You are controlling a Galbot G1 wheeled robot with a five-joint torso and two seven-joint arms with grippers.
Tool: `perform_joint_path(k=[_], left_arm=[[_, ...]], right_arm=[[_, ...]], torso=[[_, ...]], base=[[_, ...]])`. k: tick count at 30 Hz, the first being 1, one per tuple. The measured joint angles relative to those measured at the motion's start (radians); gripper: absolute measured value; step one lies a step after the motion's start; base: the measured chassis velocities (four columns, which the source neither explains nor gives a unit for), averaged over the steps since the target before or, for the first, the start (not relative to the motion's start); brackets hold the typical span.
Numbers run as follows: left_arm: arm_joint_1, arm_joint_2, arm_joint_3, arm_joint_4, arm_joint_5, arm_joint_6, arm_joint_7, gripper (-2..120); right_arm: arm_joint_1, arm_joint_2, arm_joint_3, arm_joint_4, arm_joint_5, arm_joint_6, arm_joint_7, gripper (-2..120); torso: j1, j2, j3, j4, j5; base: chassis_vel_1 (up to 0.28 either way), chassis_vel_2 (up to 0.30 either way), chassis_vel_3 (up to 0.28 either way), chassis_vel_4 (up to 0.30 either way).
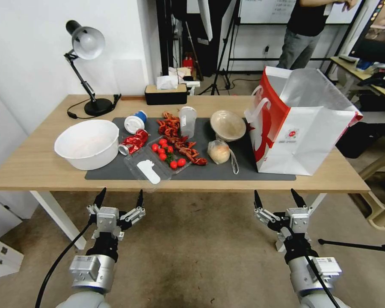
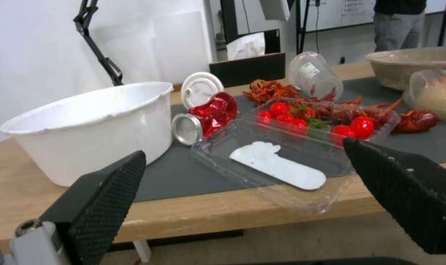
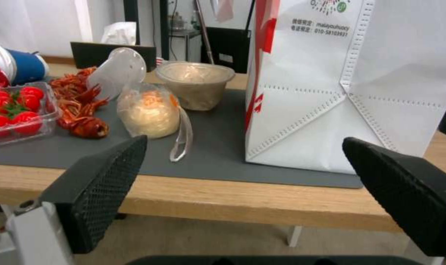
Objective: Pick up the trash from the table and place it into the takeout bag.
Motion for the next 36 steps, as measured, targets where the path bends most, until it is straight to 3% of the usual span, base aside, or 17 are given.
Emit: perform_joint_path(k=[28,31,33,34,36], left_arm=[[0.000,0.001,0.000,-0.004,-0.006,0.007,-0.004,100],[0.003,0.009,0.003,-0.031,-0.037,0.043,-0.032,100],[0.011,0.030,0.014,-0.112,-0.122,0.146,-0.110,100],[0.011,0.030,0.014,-0.112,-0.122,0.146,-0.110,100],[0.020,0.055,0.027,-0.191,-0.215,0.258,-0.196,100]], right_arm=[[-0.003,0.000,0.002,0.006,0.002,-0.008,-0.002,100],[-0.017,0.002,0.017,0.034,0.015,-0.045,-0.017,100],[-0.056,0.009,0.062,0.111,0.052,-0.150,-0.058,100],[-0.056,0.009,0.062,0.111,0.052,-0.150,-0.058,100],[-0.096,0.016,0.108,0.187,0.091,-0.260,-0.101,100]], torso=[[0.000,0.000,0.000,0.0000,-0.0001],[0.000,0.000,0.000,0.0001,-0.0001],[0.000,0.000,0.000,0.0000,-0.0001],[0.000,0.000,0.000,0.0000,-0.0001],[0.000,0.000,0.000,0.0000,0.0000]], base=[[0.000,0.000,0.000,0.000],[0.000,0.000,0.000,0.000],[0.000,0.000,0.000,0.000],[0.000,0.000,0.000,0.000],[0.000,0.000,0.000,0.000]])
